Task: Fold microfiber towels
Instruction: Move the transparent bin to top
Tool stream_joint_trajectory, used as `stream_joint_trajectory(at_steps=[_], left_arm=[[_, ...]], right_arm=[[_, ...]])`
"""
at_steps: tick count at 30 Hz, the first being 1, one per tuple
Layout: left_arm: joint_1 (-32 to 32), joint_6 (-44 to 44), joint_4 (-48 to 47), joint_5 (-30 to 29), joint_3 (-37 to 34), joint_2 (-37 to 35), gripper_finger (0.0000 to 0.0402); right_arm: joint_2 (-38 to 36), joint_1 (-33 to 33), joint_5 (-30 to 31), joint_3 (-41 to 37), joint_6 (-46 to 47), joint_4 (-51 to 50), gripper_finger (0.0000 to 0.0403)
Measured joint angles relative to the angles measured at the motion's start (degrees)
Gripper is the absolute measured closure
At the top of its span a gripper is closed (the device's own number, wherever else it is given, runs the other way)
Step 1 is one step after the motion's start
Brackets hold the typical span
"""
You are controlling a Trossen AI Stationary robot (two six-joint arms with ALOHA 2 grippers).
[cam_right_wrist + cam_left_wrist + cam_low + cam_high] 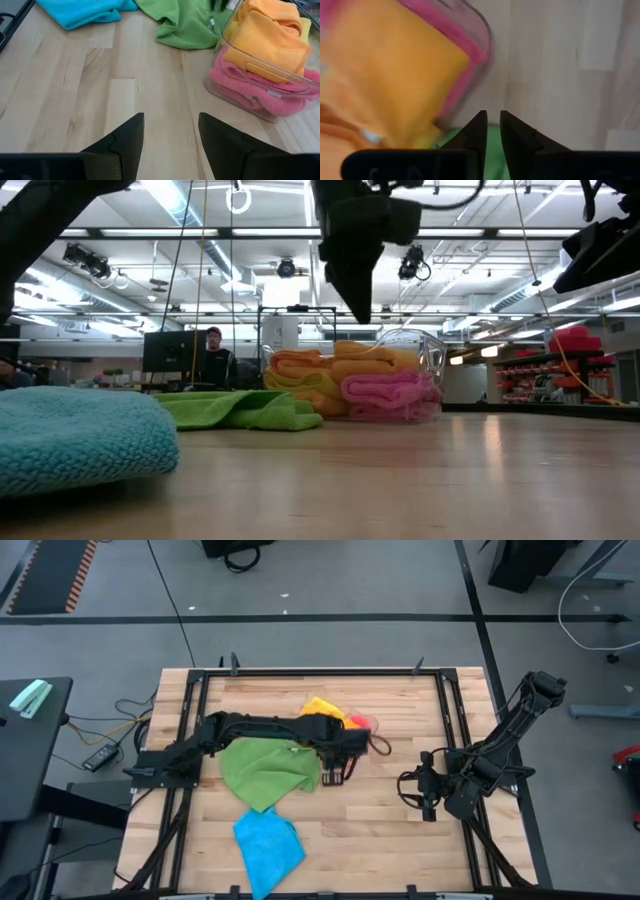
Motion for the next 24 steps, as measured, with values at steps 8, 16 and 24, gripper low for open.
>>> stream_joint_trajectory(at_steps=[8,16,24], left_arm=[[-1.2,2.7,2.0,-2.3,-7.4,1.9,0.0366],[1.3,3.7,4.1,-24.4,-11.6,1.9,0.0391],[6.3,2.2,15.7,-24.7,-12.1,2.1,0.038]], right_arm=[[0.0,0.0,0.0,0.0,-0.3,1.0,0.0205],[0.0,0.0,0.0,0.0,-1.0,1.5,0.0205],[0.0,0.0,0.0,0.0,-1.0,1.4,0.0205]])
